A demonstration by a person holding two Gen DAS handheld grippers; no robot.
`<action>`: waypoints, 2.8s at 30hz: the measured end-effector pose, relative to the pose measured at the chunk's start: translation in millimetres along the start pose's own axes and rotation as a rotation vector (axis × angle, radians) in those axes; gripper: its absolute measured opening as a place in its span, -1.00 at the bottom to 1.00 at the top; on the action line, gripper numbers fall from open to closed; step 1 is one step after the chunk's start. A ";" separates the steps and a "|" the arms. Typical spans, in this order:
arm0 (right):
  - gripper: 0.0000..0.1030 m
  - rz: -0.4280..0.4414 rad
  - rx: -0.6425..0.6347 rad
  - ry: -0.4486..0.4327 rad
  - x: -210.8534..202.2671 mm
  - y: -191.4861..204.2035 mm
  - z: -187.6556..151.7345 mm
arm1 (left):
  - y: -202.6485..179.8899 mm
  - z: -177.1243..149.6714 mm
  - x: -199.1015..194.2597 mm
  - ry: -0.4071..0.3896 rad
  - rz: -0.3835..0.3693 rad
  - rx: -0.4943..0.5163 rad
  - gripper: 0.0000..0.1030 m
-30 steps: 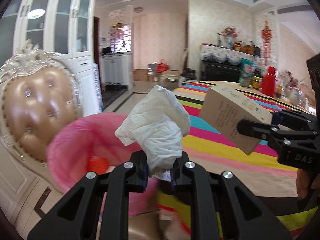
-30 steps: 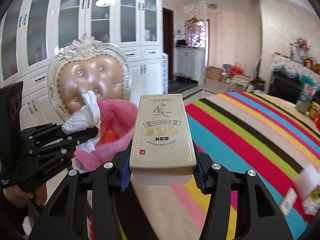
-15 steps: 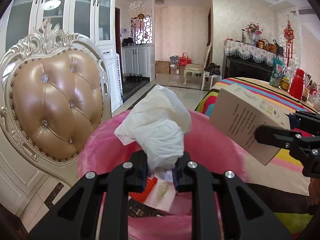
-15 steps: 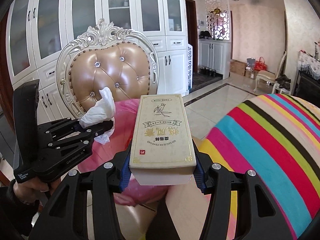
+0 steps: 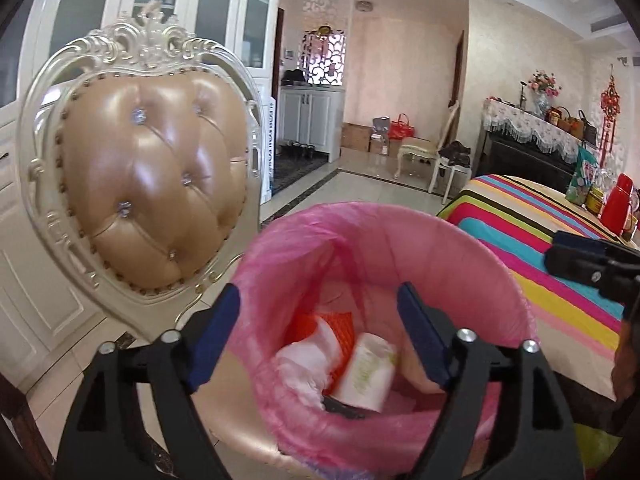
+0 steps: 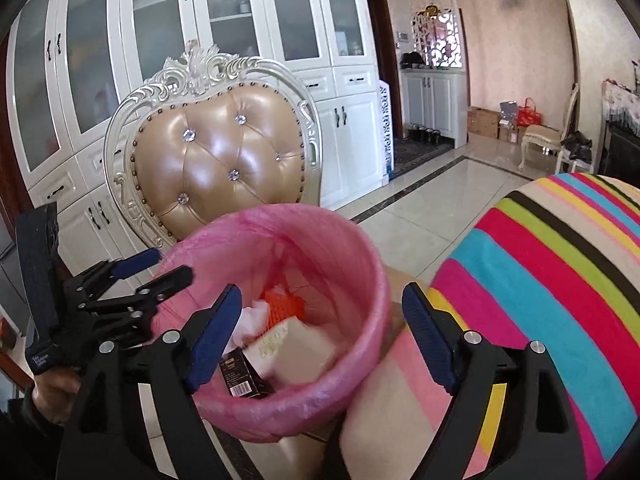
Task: Collect trash
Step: 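Open both tools over the wastebasket to drop the tissue and box, then move both tools back over the table, then grasp the small white QR-code box with the left tool while the right tool grasps the white plastic bag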
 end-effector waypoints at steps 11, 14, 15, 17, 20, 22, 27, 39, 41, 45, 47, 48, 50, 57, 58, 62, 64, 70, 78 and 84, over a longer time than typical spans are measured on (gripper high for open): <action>0.57 -0.150 -0.008 -0.063 -97.3 -25.4 -31.2 | -54.3 4.3 -55.2 -0.083 -0.040 0.044 0.91; 0.61 -0.204 0.012 -0.100 -134.7 -37.8 -44.3 | -89.5 8.0 -72.6 -0.111 -0.089 0.091 0.91; 0.63 -0.227 0.018 -0.111 -148.8 -43.3 -49.7 | -101.2 9.4 -77.4 -0.116 -0.109 0.101 0.91; 0.66 -0.271 0.033 -0.128 -173.4 -54.1 -60.7 | -125.7 11.3 -86.4 -0.122 -0.156 0.119 0.91; 0.67 -0.341 0.063 -0.147 -211.3 -71.6 -78.8 | -167.3 12.2 -98.0 -0.121 -0.233 0.152 0.91; 0.68 -0.389 0.094 -0.157 -235.6 -85.2 -91.3 | -197.6 10.1 -105.6 -0.115 -0.280 0.176 0.91; 0.69 -0.537 0.169 -0.173 -302.4 -123.6 -130.3 | -285.2 1.7 -124.2 -0.080 -0.437 0.238 0.91; 0.70 -0.796 0.358 -0.208 -426.5 -206.0 -203.5 | -467.0 -39.5 -147.0 0.024 -0.651 0.377 0.91; 0.70 -0.825 0.379 -0.199 -437.8 -218.9 -210.6 | -491.5 -48.7 -143.7 0.055 -0.645 0.419 0.91; 0.70 -0.857 0.420 -0.194 -454.5 -244.3 -222.5 | -518.7 -61.0 -129.2 0.116 -0.621 0.473 0.91; 0.70 -0.867 0.447 -0.190 -459.1 -255.0 -228.9 | -529.0 -64.9 -121.4 0.149 -0.614 0.500 0.91; 0.70 -0.865 0.465 -0.184 -459.3 -260.9 -230.6 | -537.4 -67.8 -116.9 0.167 -0.608 0.518 0.91; 0.71 -0.843 0.504 -0.180 -456.7 -271.8 -234.5 | -542.5 -69.0 -111.6 0.183 -0.608 0.533 0.90; 0.71 -0.739 0.490 -0.111 -419.1 -281.4 -225.4 | -560.2 -84.6 -76.7 0.325 -0.560 0.585 0.58; 0.71 -0.733 0.484 -0.101 -414.4 -281.0 -222.8 | -561.6 -86.3 -73.3 0.335 -0.556 0.593 0.50; 0.71 -0.711 0.482 -0.026 -391.9 -290.2 -216.0 | -561.7 -88.3 -68.2 0.323 -0.543 0.620 0.32; 0.71 -0.698 0.489 0.010 -382.9 -295.0 -215.5 | -560.8 -86.5 -68.2 0.316 -0.559 0.622 -0.03; 0.70 -0.673 0.516 0.040 -365.5 -299.9 -220.5 | -556.5 -80.5 -62.4 0.330 -0.635 0.588 -0.37; 0.70 -0.678 0.513 0.033 -365.8 -297.6 -219.6 | -554.1 -79.0 -58.6 0.340 -0.619 0.566 -0.36; 0.39 -0.676 0.513 0.041 -365.1 -299.9 -220.0 | -561.1 -81.2 -61.9 0.320 -0.587 0.603 -0.36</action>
Point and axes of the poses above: each gripper's, at about its wrist camera, not at the fingertips, and x roughly the way its jaws point, y to its left, z to its top, the point moved 1 cm from there along x, roughly the way its jaws point, and after that the axes turned 8 degrees about z, right-handed, at the moved point
